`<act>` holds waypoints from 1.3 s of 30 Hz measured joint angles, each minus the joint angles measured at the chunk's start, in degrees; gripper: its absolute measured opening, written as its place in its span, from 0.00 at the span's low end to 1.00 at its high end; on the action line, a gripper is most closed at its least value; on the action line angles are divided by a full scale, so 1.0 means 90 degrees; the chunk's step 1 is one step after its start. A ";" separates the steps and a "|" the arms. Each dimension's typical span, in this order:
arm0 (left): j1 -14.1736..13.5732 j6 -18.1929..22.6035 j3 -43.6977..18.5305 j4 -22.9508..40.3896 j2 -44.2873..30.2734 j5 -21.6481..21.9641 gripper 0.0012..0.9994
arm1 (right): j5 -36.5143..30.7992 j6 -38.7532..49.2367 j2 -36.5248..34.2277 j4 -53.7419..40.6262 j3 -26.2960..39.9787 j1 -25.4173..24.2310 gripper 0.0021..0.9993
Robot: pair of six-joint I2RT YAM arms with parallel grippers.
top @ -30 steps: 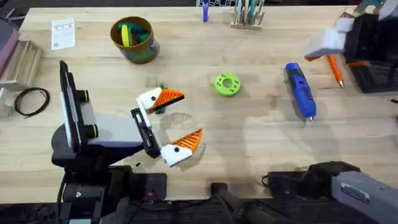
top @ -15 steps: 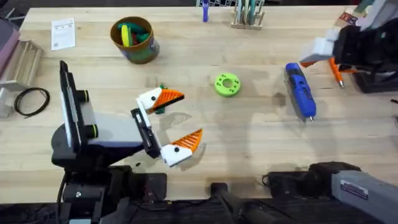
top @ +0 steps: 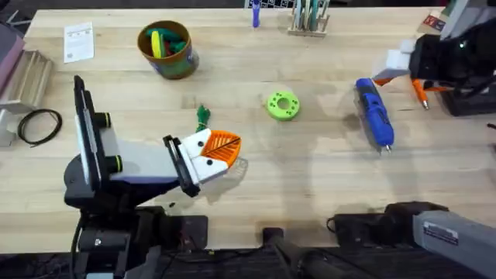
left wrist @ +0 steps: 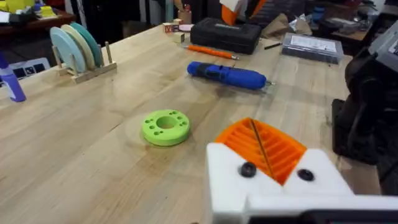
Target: Pick up the gripper from the table and insert it into the empty holder that is missing its gripper. Then pick up a screw, insert it into the mounting hole, and use the screwdriver to tighten it. Finally, clean up the table by picking up the vegetable and placing it into the bucket.
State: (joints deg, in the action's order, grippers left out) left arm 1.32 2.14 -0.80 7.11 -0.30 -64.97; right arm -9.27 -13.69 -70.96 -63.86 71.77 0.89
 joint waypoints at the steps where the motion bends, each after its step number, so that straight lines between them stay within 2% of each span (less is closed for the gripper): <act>1: 0.0000 -0.0001 0.0000 0.0000 0.0001 0.0000 0.01 | -0.0070 0.0000 -0.0020 0.0042 0.0000 0.0000 0.88; 3: 0.0000 -0.0001 0.0000 0.0000 -0.0001 0.0000 0.01 | -0.0158 -0.0003 -0.0072 0.0110 0.0000 0.0000 0.89; 5: 0.0000 -0.0001 0.0000 0.0000 -0.0001 0.0000 0.01 | -0.0174 0.0026 -0.0153 0.0170 0.0000 -0.0007 0.98; 7: 0.0000 -0.0001 0.0000 0.0000 0.0001 0.0000 0.01 | -0.0081 0.0106 -0.0261 0.0273 0.0000 -0.0048 0.99; 14: 0.0000 -0.0001 0.0000 0.0000 0.0001 0.0000 0.01 | 0.0449 0.0596 -0.0840 0.0390 0.0000 -0.0455 0.99; 21: 0.0000 -0.0001 0.0000 0.0000 -0.0001 0.0000 0.01 | 0.0562 0.1426 -0.1609 0.0807 0.0000 -0.0668 0.99; 24: 0.0000 -0.0001 0.0000 0.0000 -0.0001 0.0000 0.01 | 0.0582 0.1659 -0.2084 0.0875 0.0000 -0.0673 0.93; 27: 0.0000 -0.0001 0.0000 0.0000 0.0001 0.0000 0.01 | 0.0604 0.1770 -0.2474 0.0938 -0.0038 -0.0673 0.93; 35: 0.0000 -0.0001 0.0000 0.0000 -0.0001 0.0000 0.01 | 0.0622 0.1865 -0.2574 0.1866 -0.0825 -0.0673 0.94; 39: 0.0000 -0.0001 0.0000 0.0000 -0.0001 0.0000 0.01 | 0.0384 0.1987 -0.2577 0.2298 -0.1077 -0.0676 0.94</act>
State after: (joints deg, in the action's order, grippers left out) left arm 1.32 2.13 -0.80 7.11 -0.32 -64.97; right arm -5.81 4.19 -94.15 -43.17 62.08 -5.20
